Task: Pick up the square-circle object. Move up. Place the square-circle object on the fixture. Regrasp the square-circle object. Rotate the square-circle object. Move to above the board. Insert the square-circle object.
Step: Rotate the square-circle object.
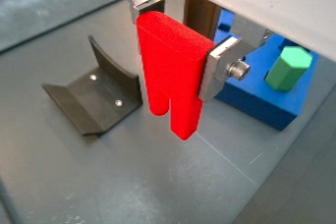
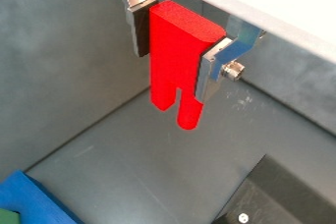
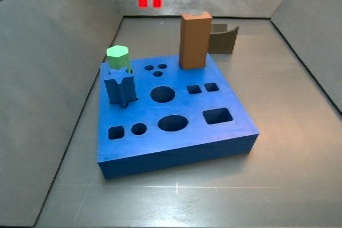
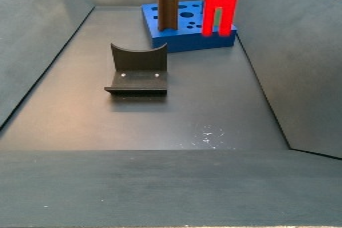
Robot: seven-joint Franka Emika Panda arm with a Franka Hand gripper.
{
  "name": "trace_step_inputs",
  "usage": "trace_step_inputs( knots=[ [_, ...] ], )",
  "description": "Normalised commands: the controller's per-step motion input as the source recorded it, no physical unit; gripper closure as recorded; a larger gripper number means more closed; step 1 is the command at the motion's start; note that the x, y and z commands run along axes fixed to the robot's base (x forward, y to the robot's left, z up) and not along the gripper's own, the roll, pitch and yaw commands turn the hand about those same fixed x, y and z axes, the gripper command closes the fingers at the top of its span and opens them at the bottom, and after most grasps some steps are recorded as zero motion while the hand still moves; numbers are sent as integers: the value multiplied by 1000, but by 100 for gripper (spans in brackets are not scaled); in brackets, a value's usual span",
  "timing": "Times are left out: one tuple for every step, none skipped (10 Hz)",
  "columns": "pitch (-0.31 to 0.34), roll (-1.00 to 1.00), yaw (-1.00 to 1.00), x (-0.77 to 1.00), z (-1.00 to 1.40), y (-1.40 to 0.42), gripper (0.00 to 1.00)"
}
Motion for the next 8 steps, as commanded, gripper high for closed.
trace_step_inputs(
  knots=[
    [-52, -28, -54, 6, -1000, 19, 100],
    [-38, -5, -48, 15, -1000, 25, 100],
    [-32, 6, -43, 18, -1000, 28, 100],
    [-25, 25, -32, 23, -1000, 29, 100],
    [-25, 40, -24, 25, -1000, 28, 100],
    [-34, 65, -18, 27, -1000, 29, 100],
    [-33, 75, -13, 26, -1000, 27, 100],
    [-35, 97, -8, 26, -890, 23, 100]
  ],
)
